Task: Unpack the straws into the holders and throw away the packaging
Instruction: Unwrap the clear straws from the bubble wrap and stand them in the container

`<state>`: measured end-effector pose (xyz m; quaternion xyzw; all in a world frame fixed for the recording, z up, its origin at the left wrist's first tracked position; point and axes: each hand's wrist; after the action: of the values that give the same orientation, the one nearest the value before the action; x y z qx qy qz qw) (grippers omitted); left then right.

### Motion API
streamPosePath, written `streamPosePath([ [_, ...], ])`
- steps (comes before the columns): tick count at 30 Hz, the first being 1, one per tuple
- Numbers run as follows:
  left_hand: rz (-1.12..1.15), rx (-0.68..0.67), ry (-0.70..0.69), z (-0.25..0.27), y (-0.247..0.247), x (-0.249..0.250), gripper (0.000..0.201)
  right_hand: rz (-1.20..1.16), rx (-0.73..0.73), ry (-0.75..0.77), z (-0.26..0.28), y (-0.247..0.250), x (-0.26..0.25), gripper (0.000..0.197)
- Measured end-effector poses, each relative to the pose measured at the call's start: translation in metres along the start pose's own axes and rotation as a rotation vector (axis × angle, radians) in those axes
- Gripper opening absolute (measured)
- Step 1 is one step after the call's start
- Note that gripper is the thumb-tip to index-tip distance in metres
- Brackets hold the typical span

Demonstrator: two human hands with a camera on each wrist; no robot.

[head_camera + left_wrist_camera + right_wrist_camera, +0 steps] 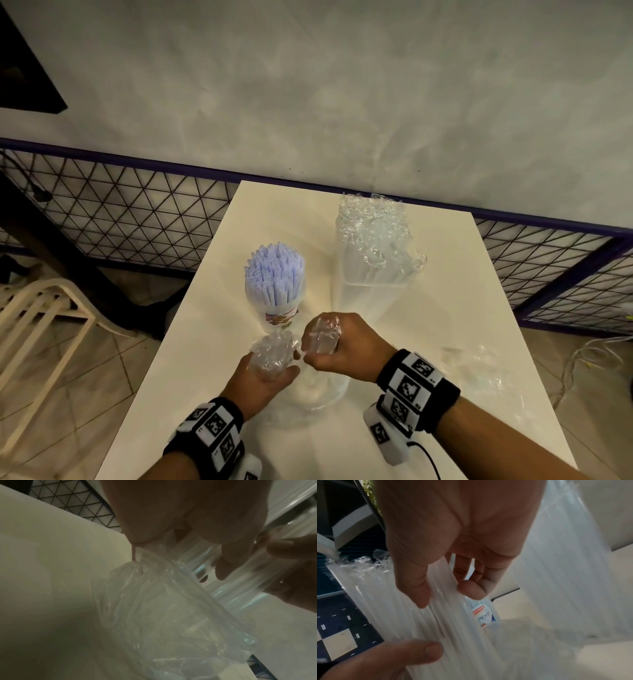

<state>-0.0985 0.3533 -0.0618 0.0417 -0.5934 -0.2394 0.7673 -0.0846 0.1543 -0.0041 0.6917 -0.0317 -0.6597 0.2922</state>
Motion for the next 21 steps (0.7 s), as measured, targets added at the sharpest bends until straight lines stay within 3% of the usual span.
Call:
streamPosePath([
  [2,0.03,-0.011,-0.018,-0.001,0.0,0.002,0.015,-0.054,-0.021,-0.047,0.004,-0.004,0.008,0.019],
  [5,0.042,-0.015,-0.066,-0.002,0.0,-0.001,0.028,-0.037,-0.03,-0.065,0.008,-0.01,0.017,0.024],
  [10,0.041,-0.013,-0.107,-0.005,0.0,-0.01,0.033,0.061,-0.057,0.106,0.009,0.02,-0.016,0.013],
  [16,0.036,-0.026,-0.121,-0.007,-0.001,-0.015,0.034,-0.033,0.191,0.056,0.006,0.118,-0.098,0.013],
  [21,0.07,-0.016,-0.125,-0.006,-0.002,-0.011,0.029,0.07,0.332,0.107,-0.003,0.168,-0.134,0.015],
])
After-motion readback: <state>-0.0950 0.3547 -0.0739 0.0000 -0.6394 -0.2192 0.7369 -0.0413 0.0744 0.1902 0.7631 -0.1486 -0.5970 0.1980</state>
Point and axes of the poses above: each hand's wrist, its own z-axis away from the middle knuckle, its own y-axis out of the back of the hand, x = y × z, and after that the axes turned 8 degrees about -z, right-handed
